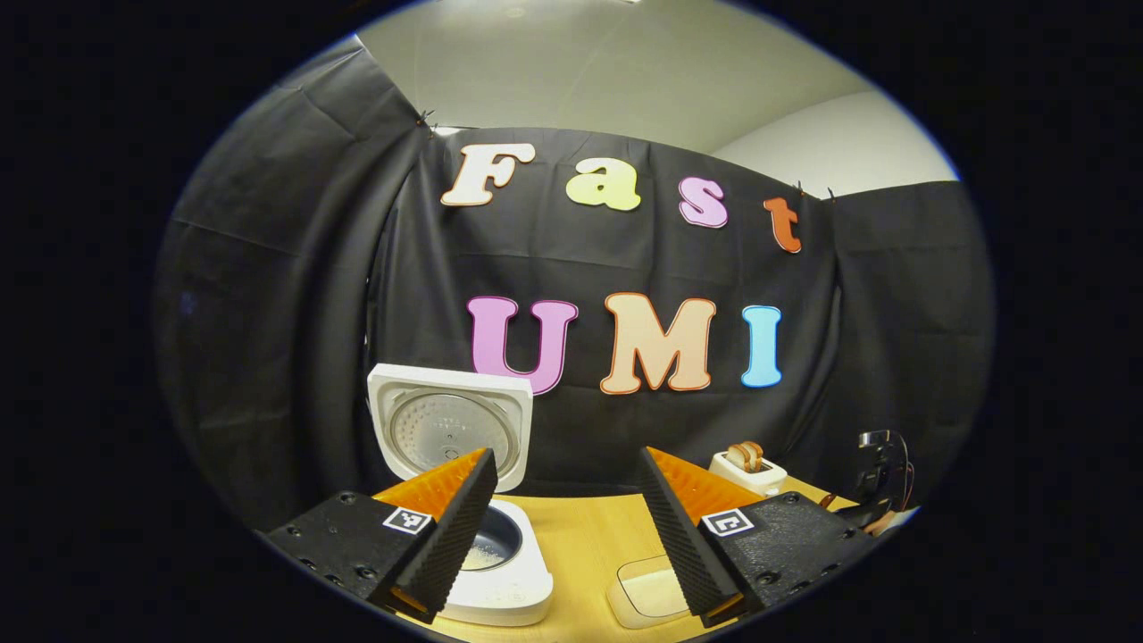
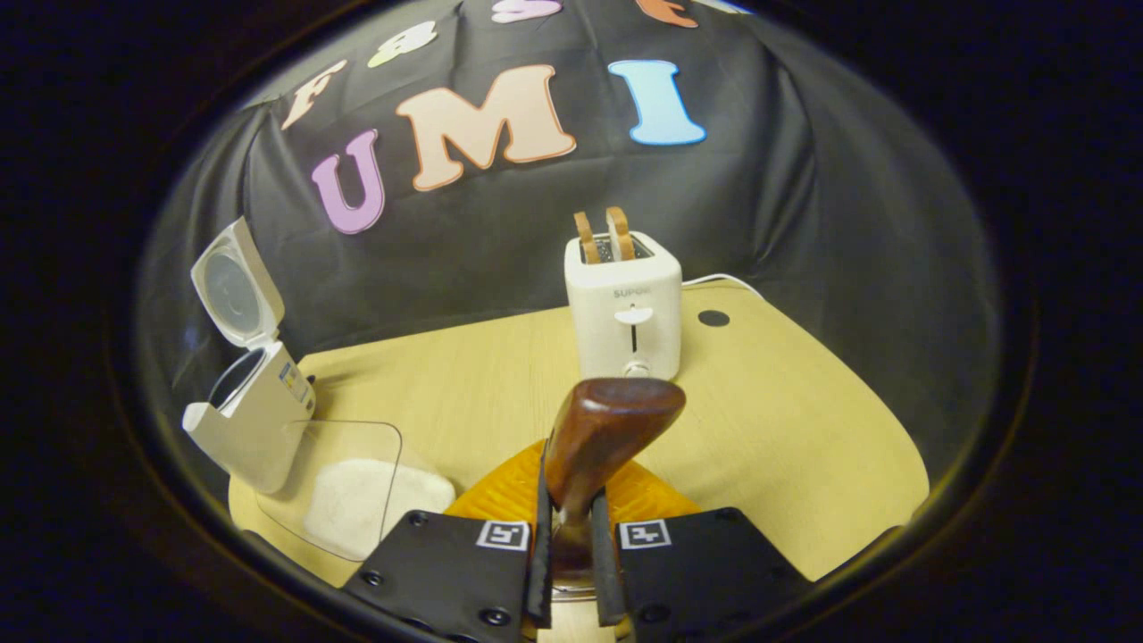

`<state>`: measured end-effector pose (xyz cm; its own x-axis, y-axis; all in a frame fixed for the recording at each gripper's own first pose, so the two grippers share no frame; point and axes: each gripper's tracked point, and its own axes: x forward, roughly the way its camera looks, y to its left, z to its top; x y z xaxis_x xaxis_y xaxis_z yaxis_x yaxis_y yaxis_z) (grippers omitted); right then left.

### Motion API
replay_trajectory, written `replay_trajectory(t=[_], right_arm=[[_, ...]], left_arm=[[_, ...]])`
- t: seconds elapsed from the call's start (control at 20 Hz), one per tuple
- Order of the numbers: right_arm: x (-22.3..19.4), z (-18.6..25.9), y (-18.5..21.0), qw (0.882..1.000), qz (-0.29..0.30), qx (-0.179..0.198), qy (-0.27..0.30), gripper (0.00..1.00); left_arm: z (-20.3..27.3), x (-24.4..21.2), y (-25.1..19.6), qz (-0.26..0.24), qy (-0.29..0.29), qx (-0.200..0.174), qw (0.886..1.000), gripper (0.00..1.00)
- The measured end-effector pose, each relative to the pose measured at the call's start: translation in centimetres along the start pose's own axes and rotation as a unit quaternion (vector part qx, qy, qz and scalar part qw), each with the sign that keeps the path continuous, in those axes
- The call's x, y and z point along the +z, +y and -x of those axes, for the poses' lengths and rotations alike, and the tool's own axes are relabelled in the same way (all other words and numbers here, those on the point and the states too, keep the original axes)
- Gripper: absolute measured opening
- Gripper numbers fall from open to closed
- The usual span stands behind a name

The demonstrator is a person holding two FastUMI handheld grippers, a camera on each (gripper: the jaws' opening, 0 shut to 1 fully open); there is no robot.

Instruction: Close the left gripper, press the button to open the rice cooker; take a wooden spoon from the chopstick holder with the right hand, scoop a spoonful of rice and pour it into the rice cooker, then put the wooden spoon back into the chopstick holder.

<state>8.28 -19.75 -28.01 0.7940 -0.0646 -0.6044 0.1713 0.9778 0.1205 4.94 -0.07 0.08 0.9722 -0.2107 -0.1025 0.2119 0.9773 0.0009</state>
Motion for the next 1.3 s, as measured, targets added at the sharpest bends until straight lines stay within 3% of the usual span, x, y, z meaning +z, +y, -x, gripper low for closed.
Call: replay_trajectory(t=[0.15,0.45,0.7,0.9,0.95,1.3], right_arm=[[2.1,0.8,-1.8,0.998,0.042,-0.038,-0.028,0.50],[5.5,3.3,-2.4,0.996,0.039,-0.046,-0.066,1.00],[9.0,5.3,-2.3,0.992,0.042,-0.048,-0.105,1.00],[10.3,6.5,-2.9,0.991,0.043,-0.059,-0.114,1.00],[10.5,6.9,-3.1,0.990,0.044,-0.063,-0.117,1.00],[10.0,9.0,-4.2,0.989,0.036,-0.089,-0.115,1.00]], left_arm=[[-0.3,0.2,0.2,0.005,-0.003,-0.003,1.000,0.93],[-2.0,0.6,2.5,0.007,-0.004,0.011,1.000,0.93],[-5.2,2.8,5.9,-0.005,-0.016,0.031,0.999,0.96],[-8.8,4.4,9.3,-0.018,-0.016,0.051,0.998,0.93],[-9.8,4.8,9.9,-0.019,-0.017,0.051,0.998,0.89],[-17.0,5.8,12.2,-0.043,-0.013,0.041,0.998,0.93]])
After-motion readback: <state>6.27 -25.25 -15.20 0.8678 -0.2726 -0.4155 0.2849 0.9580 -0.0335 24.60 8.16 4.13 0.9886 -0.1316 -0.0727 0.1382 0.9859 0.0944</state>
